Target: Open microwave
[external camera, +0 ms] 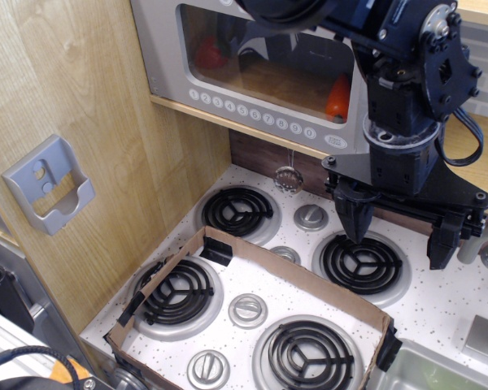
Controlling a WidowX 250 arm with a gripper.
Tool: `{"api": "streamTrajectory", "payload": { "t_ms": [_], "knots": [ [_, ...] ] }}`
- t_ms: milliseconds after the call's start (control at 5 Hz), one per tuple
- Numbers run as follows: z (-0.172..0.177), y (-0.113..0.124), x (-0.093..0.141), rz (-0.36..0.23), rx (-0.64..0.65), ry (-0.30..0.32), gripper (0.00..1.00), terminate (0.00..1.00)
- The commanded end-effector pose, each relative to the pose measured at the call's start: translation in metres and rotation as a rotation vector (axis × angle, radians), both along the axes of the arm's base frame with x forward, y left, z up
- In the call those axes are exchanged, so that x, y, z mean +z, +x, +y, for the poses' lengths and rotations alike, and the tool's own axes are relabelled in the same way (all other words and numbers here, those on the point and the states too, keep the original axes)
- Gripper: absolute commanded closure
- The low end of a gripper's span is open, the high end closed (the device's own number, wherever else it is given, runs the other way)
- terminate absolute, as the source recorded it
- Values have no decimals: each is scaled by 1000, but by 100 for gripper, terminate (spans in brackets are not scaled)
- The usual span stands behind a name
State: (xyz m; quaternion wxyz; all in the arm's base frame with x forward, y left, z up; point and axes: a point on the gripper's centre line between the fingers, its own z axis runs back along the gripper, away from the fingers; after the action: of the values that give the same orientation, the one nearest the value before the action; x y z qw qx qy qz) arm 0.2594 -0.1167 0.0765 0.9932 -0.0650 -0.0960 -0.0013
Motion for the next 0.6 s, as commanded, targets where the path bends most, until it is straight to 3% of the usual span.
{"api": "streamTrajectory", "payload": {
  "t_ms": [0,200,400],
  "knots": [
    [0,0,0,0,0,0,0,0],
    [7,9,4,-24,28,53,0,0],
    [14,35,21,-42,16,85,0,0]
  ]
}}
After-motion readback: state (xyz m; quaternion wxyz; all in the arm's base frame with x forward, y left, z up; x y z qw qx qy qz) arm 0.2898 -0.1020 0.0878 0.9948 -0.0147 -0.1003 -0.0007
